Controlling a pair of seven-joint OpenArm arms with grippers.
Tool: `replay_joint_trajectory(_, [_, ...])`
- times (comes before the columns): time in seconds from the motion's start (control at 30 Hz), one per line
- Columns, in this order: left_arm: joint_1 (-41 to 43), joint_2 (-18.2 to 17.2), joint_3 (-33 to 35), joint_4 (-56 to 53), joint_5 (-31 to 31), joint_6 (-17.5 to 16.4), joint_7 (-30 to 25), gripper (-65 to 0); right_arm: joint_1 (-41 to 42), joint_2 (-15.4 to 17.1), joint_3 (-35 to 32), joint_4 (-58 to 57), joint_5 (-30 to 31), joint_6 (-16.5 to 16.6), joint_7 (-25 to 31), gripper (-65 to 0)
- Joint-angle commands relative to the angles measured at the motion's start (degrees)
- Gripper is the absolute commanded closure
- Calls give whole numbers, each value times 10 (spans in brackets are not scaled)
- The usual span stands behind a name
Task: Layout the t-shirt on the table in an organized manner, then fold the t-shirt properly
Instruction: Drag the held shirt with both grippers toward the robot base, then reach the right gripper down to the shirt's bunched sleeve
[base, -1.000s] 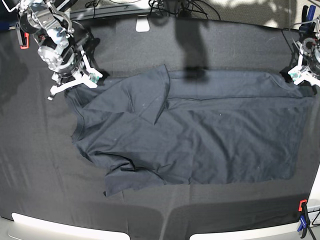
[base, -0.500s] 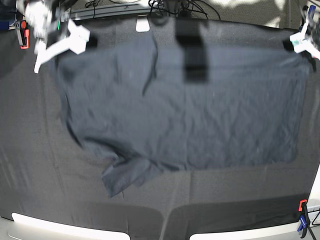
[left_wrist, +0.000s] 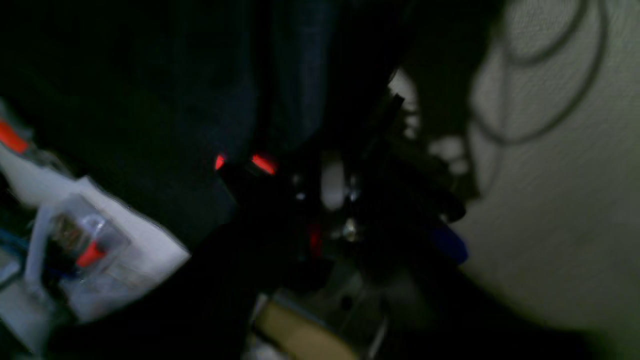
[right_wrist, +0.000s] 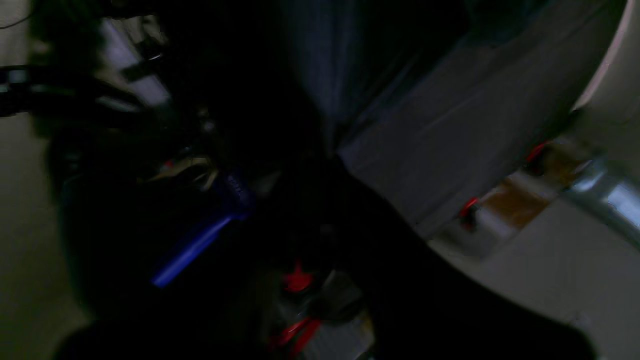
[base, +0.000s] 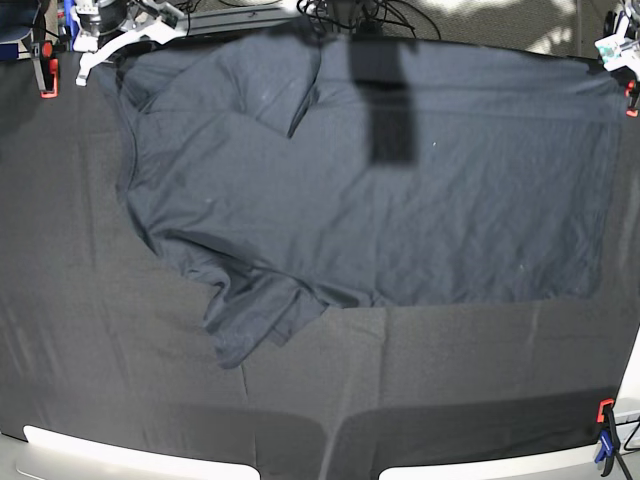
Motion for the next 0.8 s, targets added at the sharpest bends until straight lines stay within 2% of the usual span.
replay_joint_trajectory(0.0, [4,-13,-9,4,-3,6,13,-166,-4,5,4,11,7,2,-19,-73])
replay_joint_trajectory(0.03, [4,-12,-9,8,-5,5,25,-229,-4,3,4,15,22,11,-31,-90])
replay_joint_trajectory(0.07, [4,-11,-9,10,-5,5,41,-263,-4,2,4,21,40,18,-45,-94])
replay_joint_trajectory(0.17, [4,-11,-9,21,-5,5,87,-267,-7,2,4,41,78,37,-79,-94])
replay_joint_trajectory(0.27, [4,-11,-10,31,-5,5,102,-267,-8,2,4,60,97,55,-79,-94])
replay_joint_trajectory(0.37, [3,-11,-11,42,-5,5,101,-267,-7,3,5,81,99,51,-62,-94])
replay_joint_trajectory(0.43, [3,-11,-22,55,-18,6,95,-267,-2,2,7,92,99,34,-32,-94])
replay_joint_trajectory(0.53, [-4,-8,-62,79,-94,6,96,-267,28,1,9,94,103,-13,3,-94])
replay_joint_trajectory(0.63, [-40,27,-127,90,-191,6,95,-267,83,-8,9,94,120,-46,3,-94])
replay_joint_trajectory(0.73, [-93,70,-186,88,-304,5,90,-267,139,-40,19,94,148,-48,19,-97])
replay_joint_trajectory(0.77, [-109,82,-199,86,-334,3,85,-267,155,-54,23,94,163,-47,27,-120])
